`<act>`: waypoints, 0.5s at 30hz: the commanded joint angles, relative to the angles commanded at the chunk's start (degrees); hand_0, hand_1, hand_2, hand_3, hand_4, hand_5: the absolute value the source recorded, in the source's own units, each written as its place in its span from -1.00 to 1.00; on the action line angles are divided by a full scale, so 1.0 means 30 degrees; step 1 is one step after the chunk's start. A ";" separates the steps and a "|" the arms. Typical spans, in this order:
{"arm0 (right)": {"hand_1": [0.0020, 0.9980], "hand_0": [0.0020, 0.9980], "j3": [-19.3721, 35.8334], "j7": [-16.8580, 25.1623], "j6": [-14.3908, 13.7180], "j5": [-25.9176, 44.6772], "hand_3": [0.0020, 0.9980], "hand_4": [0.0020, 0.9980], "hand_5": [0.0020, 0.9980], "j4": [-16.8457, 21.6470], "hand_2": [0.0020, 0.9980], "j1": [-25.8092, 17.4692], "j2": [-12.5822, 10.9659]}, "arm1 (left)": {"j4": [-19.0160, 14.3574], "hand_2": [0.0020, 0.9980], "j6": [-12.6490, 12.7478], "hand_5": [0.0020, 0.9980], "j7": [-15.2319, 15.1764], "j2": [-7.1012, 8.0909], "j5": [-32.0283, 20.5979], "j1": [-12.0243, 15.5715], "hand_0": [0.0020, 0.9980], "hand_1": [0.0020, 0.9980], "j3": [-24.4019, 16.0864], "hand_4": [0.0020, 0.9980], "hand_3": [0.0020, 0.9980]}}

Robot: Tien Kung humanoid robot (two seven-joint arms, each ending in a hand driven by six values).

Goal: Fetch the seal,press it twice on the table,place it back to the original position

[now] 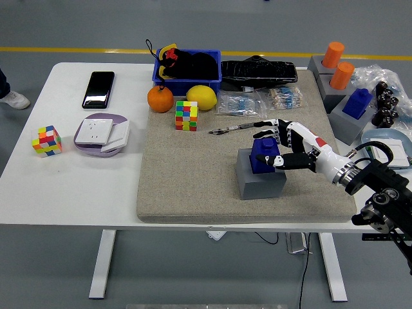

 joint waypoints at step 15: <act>0.32 0.36 -0.0193 0.0028 -0.0115 0.0016 0.53 0.75 -1.00 0.0195 0.37 -0.0274 -0.0095 | 0.0011 0.48 0.0003 -0.05 -0.0006 -0.0053 -0.0025 0.0008 0.59 0.50 -0.0031 0.59 0.55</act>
